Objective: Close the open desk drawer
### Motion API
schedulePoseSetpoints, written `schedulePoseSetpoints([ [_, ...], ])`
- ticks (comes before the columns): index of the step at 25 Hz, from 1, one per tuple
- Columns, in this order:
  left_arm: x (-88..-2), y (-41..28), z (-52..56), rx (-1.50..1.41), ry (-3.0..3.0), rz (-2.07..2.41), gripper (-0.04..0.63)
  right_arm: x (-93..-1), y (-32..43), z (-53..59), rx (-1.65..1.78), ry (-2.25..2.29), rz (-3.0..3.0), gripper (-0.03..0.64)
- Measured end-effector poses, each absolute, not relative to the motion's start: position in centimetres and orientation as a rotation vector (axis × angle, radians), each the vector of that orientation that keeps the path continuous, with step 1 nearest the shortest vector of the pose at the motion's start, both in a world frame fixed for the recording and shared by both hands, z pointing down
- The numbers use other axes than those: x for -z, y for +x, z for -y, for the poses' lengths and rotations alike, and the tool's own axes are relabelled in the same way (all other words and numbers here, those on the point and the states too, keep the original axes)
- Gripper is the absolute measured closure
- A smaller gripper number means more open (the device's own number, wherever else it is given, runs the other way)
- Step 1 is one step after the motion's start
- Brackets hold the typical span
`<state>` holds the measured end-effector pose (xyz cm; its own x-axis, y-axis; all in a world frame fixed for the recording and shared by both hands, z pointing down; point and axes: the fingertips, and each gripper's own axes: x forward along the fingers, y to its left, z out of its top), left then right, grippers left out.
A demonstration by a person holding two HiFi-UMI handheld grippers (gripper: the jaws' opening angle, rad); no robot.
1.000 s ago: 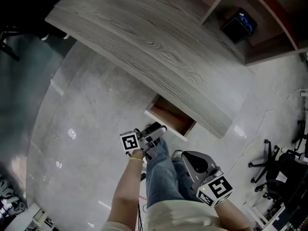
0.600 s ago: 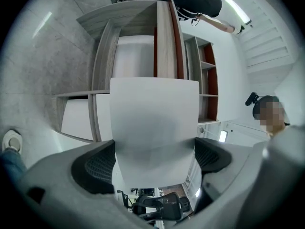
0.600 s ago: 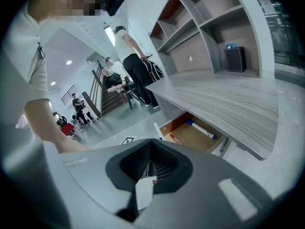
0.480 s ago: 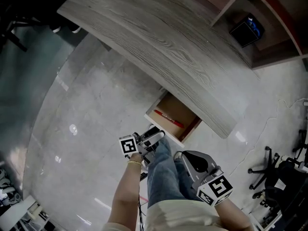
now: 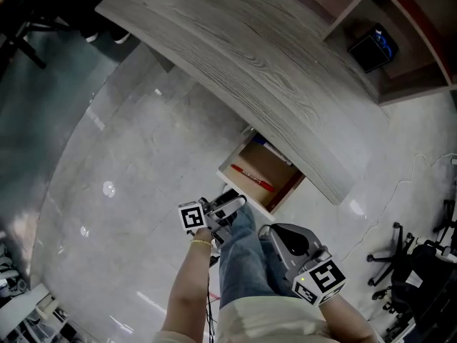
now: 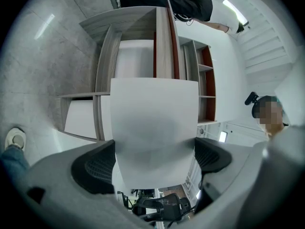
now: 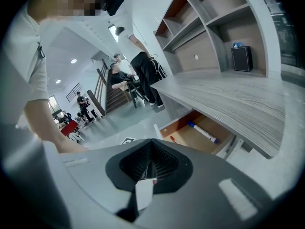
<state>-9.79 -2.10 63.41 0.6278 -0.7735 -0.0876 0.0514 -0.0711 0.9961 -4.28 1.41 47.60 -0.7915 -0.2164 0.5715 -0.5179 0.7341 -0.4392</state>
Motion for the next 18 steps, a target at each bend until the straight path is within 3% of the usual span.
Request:
schedulePoseSetpoints([
  [18,-63.6,-11.0,0.5,0.801,1.47,0.668,0.077,-47.8,-4.5,-2.7,-0.813,0.533,2.449,0.611],
])
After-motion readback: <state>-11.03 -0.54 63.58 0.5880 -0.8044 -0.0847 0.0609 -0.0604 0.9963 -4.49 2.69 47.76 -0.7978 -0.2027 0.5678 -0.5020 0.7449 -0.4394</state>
